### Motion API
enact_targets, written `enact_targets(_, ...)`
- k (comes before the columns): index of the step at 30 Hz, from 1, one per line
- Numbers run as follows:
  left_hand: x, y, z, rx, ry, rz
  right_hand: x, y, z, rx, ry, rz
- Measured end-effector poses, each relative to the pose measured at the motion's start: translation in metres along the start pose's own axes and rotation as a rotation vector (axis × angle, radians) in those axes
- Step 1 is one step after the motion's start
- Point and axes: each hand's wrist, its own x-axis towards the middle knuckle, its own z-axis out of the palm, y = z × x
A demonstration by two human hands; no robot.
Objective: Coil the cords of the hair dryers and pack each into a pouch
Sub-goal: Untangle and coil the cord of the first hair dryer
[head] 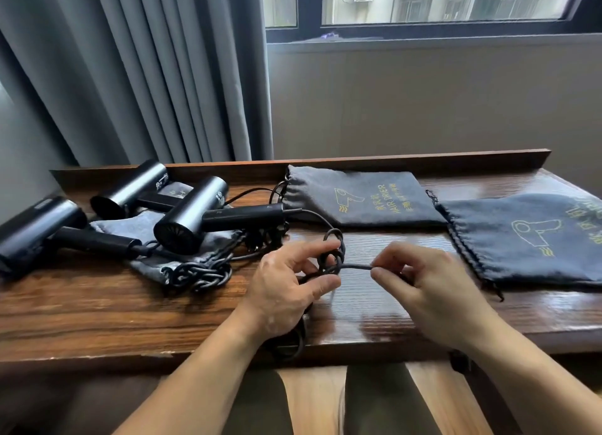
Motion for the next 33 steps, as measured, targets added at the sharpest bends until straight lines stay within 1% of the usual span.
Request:
enact_targets(2, 0.0, 0.001, 0.0, 0.078, -0.007, 0.017, 0.003, -0.004, 0.003, -0.07, 0.003, -0.073)
enact_targets(4, 0.001, 0.001, 0.0, 0.078, -0.014, 0.023, 0.008, -0.004, 0.01, -0.067, -0.022, -0.087)
enact_targets(6, 0.001, 0.003, 0.001, 0.026, -0.026, 0.021, 0.009, -0.007, 0.019, -0.032, -0.051, -0.081)
enact_targets(9, 0.001, 0.005, 0.001, -0.057, 0.004, 0.003, 0.01, -0.011, 0.027, 0.044, -0.08, -0.05)
enact_targets(11, -0.001, 0.005, -0.001, -0.098, 0.056, 0.012, 0.012, -0.013, 0.02, 0.171, -0.147, 0.034)
enact_targets(13, -0.001, 0.004, -0.002, -0.128, 0.134, -0.001, 0.012, -0.01, 0.007, 0.309, -0.247, 0.196)
enact_targets(14, -0.001, 0.003, -0.003, -0.137, 0.159, -0.013, 0.011, -0.009, 0.002, 0.336, -0.284, 0.262)
enact_targets(15, -0.001, 0.003, -0.002, -0.147, 0.165, -0.023, 0.01, -0.007, -0.003, 0.311, -0.297, 0.292)
enact_targets(16, -0.001, 0.004, -0.001, -0.143, 0.158, -0.029, 0.009, -0.005, -0.005, 0.225, -0.284, 0.273)
enact_targets(18, -0.001, 0.007, 0.001, -0.104, 0.12, -0.023, 0.007, -0.008, -0.005, 0.017, -0.235, 0.167)
enact_targets(19, -0.001, 0.008, 0.002, -0.075, 0.096, -0.02, 0.007, -0.012, -0.003, -0.019, -0.215, 0.124)
enact_targets(21, -0.002, 0.009, 0.004, -0.021, 0.043, -0.019, 0.009, -0.019, 0.004, -0.011, -0.198, 0.075)
enact_targets(23, -0.002, 0.009, 0.002, -0.013, 0.013, -0.017, 0.011, -0.024, 0.01, 0.068, -0.175, 0.07)
enact_targets(26, -0.002, 0.009, -0.001, 0.026, -0.007, 0.023, 0.01, -0.025, 0.012, 0.318, -0.119, 0.146)
enact_targets(28, -0.004, 0.009, -0.001, 0.049, -0.001, 0.058, 0.005, -0.025, 0.012, 0.383, -0.148, 0.182)
enact_targets(30, -0.004, 0.007, 0.0, 0.005, -0.02, 0.018, 0.001, -0.023, 0.012, 0.299, -0.189, 0.117)
enact_targets(32, -0.004, 0.007, 0.001, -0.031, -0.058, -0.019, 0.0, -0.023, 0.013, 0.183, -0.182, 0.031)
enact_targets(33, -0.002, 0.006, 0.001, 0.0, -0.07, -0.009, 0.001, -0.022, 0.014, 0.152, -0.165, 0.02)
